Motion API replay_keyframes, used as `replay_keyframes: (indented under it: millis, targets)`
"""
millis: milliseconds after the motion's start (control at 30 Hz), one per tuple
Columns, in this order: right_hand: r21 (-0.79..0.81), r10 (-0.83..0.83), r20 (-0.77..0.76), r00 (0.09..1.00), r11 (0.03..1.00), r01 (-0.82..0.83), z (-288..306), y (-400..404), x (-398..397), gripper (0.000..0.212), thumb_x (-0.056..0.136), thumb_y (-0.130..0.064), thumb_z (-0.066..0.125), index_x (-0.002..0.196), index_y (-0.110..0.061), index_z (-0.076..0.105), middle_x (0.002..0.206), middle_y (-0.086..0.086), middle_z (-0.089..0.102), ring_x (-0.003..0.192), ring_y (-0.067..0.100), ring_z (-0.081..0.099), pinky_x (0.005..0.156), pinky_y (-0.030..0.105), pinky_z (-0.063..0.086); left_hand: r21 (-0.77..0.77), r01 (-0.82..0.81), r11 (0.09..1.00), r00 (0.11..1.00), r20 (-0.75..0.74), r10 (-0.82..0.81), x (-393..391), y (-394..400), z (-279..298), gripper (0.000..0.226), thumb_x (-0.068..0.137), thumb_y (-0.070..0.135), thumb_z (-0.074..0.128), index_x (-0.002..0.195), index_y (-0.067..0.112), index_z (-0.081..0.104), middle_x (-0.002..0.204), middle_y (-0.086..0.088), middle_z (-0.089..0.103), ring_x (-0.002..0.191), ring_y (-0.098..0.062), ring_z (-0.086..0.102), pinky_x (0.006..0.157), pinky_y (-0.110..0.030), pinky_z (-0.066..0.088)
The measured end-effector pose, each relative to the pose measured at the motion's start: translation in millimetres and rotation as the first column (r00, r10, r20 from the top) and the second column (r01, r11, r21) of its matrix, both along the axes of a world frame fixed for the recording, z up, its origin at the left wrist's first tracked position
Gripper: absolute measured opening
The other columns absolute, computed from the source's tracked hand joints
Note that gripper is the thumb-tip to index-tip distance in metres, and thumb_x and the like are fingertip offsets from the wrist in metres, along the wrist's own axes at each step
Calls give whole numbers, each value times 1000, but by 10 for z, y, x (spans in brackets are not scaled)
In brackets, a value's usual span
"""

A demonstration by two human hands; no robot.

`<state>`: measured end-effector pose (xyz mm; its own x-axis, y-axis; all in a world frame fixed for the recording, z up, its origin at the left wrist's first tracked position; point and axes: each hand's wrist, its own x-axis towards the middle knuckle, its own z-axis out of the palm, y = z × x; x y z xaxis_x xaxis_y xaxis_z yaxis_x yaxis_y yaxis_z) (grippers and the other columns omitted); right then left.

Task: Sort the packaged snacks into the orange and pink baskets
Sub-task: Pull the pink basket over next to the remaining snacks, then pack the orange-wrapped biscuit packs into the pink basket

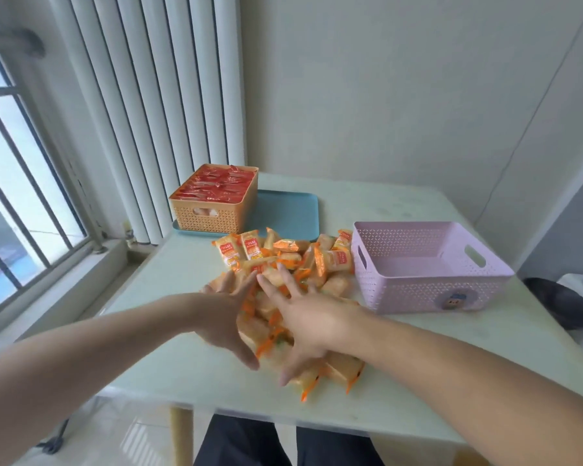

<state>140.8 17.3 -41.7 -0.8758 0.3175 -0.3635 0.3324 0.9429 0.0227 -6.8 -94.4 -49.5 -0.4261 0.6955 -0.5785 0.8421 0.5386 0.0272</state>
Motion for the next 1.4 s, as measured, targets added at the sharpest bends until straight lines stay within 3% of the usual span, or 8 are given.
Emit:
replay_keyframes:
  millis: [100,367,500,700,800,1167,1300,1400]
  targets:
    - [25,-41,4,999,999,41,54,193,-128,151,60,-60,87,150,-42,-33,160,3,-39,129,41,54,90,48,52,116,2,993,996,-87,9,-75,163,-166,160,28,92,64,153,41,-22,167,-12,-7,151,-47,3,118,-58,26]
    - [-36,-98,-171,980,995,93,-143,394,-280,117,63,-45,81,155,-40,8,153,1,16,121,40,49,76,39,45,435,-28,900,991,-108,83,-141,351,-153,101,60,56,81,148,40,33,133,0,45,120,-32,55,93,-43,53]
    - [-51,-128,-259,957,992,118,-211,440,-253,103,59,-50,80,146,-40,25,142,1,24,115,38,55,75,39,48,533,19,846,984,-158,78,-186,323,-184,86,62,61,80,138,45,40,131,4,48,115,-26,58,85,-40,55]
    - [-56,-198,-352,915,980,191,-106,397,-163,87,66,-34,80,139,-35,33,130,1,35,90,35,63,55,30,39,326,63,943,996,-84,-38,-496,333,-78,118,52,74,82,152,47,24,156,0,26,145,-31,29,116,-43,33]
    - [-61,-194,-417,888,981,185,114,472,-108,88,63,-33,81,137,-36,34,130,1,38,93,32,65,70,39,54,431,26,902,999,-39,-11,-534,352,-115,102,59,65,84,147,43,37,152,3,35,141,-26,37,113,-36,35]
    - [-299,-508,-768,389,823,484,820,1591,475,83,60,-34,88,131,-34,46,120,2,45,101,28,62,91,35,52,607,-67,792,990,-59,129,-265,543,-315,68,65,49,79,128,45,55,140,8,43,129,-24,45,95,-40,52]
    - [-265,-577,-489,654,813,519,394,1794,689,84,64,-55,89,134,-32,48,111,-3,45,113,26,59,97,33,48,713,-57,699,996,-8,89,-158,615,-325,56,66,44,81,119,41,65,134,11,52,124,-18,51,95,-31,49]
    - [-276,-537,-203,819,834,478,433,1784,758,58,76,-79,57,110,-34,68,114,-1,67,104,18,59,84,25,44,776,-90,625,995,38,97,-73,683,-299,53,63,64,73,108,37,70,120,14,58,111,-13,58,86,-28,50]
